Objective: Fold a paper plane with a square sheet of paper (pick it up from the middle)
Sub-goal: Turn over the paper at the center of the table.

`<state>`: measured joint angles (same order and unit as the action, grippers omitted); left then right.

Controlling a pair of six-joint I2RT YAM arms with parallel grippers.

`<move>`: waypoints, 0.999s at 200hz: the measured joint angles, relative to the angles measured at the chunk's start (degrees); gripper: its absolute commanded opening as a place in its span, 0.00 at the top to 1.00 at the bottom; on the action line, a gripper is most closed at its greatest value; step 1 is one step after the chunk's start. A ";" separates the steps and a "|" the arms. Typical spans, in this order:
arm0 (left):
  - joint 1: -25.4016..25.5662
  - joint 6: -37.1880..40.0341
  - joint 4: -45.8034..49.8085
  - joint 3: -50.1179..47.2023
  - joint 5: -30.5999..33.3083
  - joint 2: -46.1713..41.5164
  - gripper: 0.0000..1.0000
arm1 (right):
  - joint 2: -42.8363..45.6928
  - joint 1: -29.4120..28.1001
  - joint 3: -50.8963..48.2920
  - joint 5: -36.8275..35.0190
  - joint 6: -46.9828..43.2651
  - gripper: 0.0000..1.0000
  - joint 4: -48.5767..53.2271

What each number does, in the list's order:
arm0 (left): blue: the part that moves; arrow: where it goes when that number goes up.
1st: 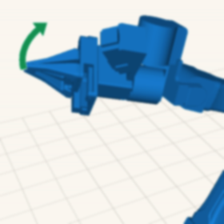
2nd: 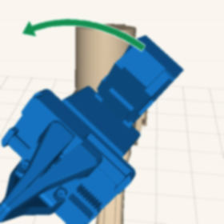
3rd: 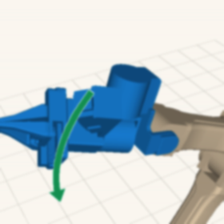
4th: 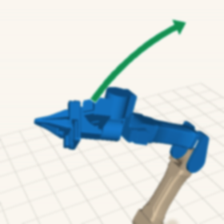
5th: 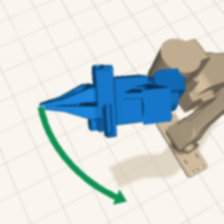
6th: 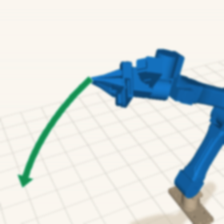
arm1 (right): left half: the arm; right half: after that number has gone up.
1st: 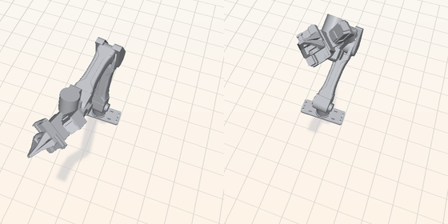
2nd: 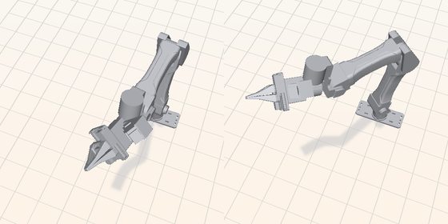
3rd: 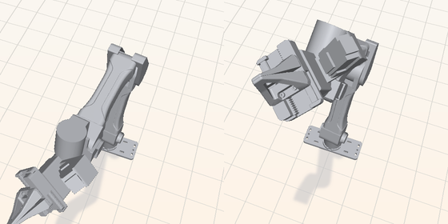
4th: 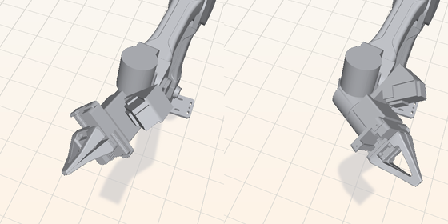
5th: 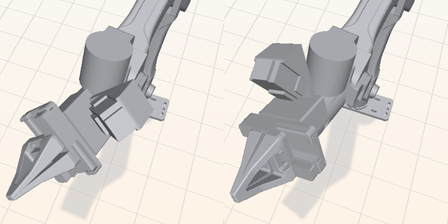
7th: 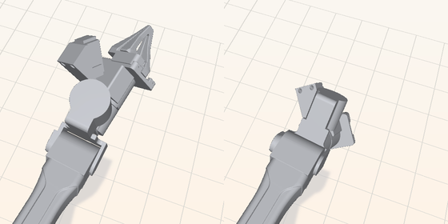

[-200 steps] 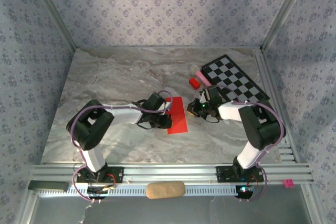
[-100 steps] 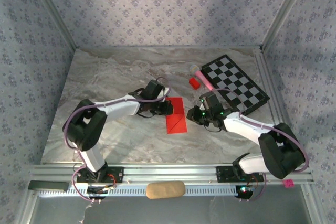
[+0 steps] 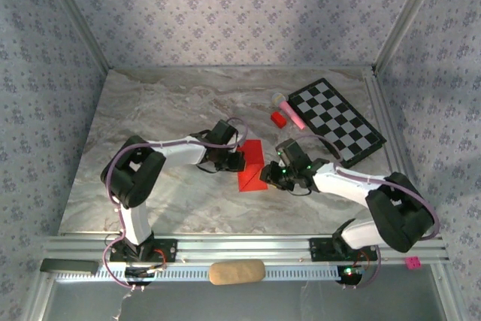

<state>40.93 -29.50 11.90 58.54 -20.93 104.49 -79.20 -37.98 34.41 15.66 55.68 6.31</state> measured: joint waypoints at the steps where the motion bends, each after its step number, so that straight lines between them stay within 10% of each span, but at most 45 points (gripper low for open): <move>1: 0.00 0.00 0.02 -0.07 0.00 0.00 0.94 | -0.04 -0.02 0.02 0.00 0.04 0.68 -0.02; 200: 0.00 0.59 -0.07 -0.87 -0.07 0.11 0.95 | -7.17 -1.36 1.73 3.28 1.97 0.56 -8.37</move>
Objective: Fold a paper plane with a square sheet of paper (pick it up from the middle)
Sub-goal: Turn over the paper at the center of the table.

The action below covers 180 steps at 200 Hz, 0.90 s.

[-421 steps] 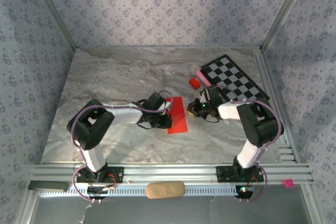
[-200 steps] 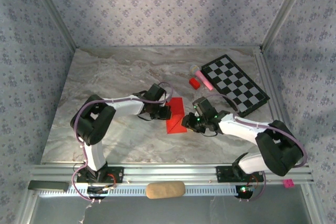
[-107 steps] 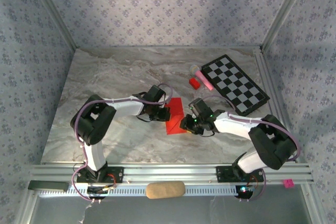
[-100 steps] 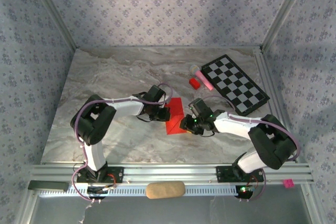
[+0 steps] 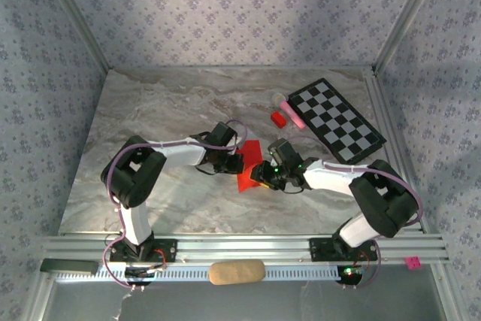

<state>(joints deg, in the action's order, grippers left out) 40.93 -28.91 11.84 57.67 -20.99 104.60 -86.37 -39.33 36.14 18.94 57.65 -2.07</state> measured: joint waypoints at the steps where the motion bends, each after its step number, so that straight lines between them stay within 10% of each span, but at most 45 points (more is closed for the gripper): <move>1: 0.00 0.00 0.00 0.00 0.00 0.00 0.95 | 0.00 0.02 0.00 0.00 0.00 0.56 -0.07; 180: 0.00 -0.02 -0.02 0.02 -0.20 0.09 0.96 | -6.78 10.43 1.27 10.12 -5.18 0.59 -9.31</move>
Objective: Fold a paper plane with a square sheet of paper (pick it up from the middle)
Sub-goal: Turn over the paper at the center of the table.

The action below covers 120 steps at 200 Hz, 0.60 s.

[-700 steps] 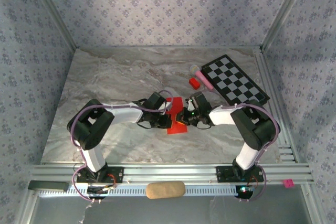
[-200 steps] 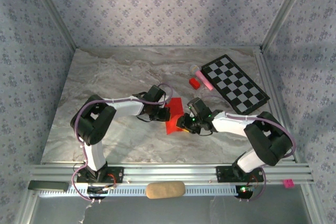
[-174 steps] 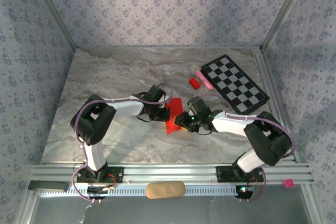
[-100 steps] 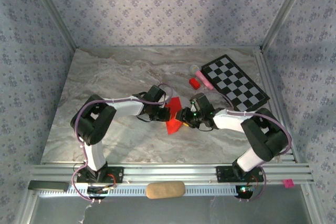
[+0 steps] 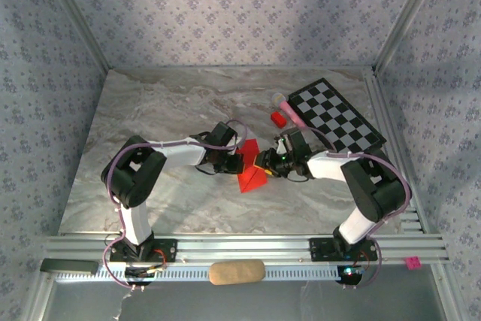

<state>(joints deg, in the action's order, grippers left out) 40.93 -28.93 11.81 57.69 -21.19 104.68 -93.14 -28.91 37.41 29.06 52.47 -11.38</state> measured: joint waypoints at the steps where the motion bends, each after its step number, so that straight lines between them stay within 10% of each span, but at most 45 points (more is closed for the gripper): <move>1: 0.00 0.00 0.00 0.00 -0.02 0.00 0.96 | -0.09 0.07 0.00 0.04 0.00 0.59 -0.07; 120: 0.00 -0.04 -0.09 0.00 -0.02 0.00 0.96 | -4.13 1.01 0.37 2.69 0.07 0.74 -4.46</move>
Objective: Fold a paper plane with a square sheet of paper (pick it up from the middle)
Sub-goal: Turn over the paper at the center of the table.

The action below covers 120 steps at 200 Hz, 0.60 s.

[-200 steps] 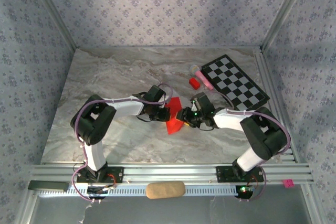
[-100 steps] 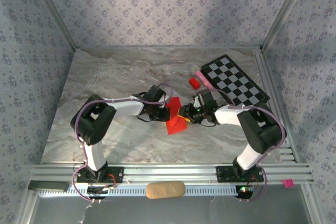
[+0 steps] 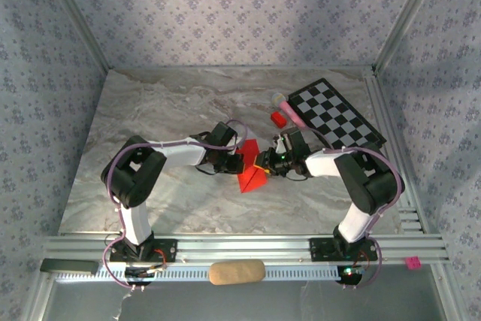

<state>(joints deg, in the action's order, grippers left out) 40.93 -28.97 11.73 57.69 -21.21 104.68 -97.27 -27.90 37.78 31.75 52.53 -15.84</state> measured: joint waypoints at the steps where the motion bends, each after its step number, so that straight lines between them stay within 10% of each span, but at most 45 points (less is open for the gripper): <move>1: 0.00 0.00 -0.02 0.00 0.00 0.00 0.96 | -0.04 0.02 0.00 0.04 0.00 0.74 -0.04; 120: 0.00 -2.69 -2.95 -3.96 1.42 -5.14 0.77 | -0.87 0.57 0.00 1.68 0.07 0.94 -3.19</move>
<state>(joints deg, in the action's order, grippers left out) 40.93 -31.66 8.78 53.74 -19.79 99.55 -98.15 -27.33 37.78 33.43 52.60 -19.03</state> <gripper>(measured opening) 0.213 0.075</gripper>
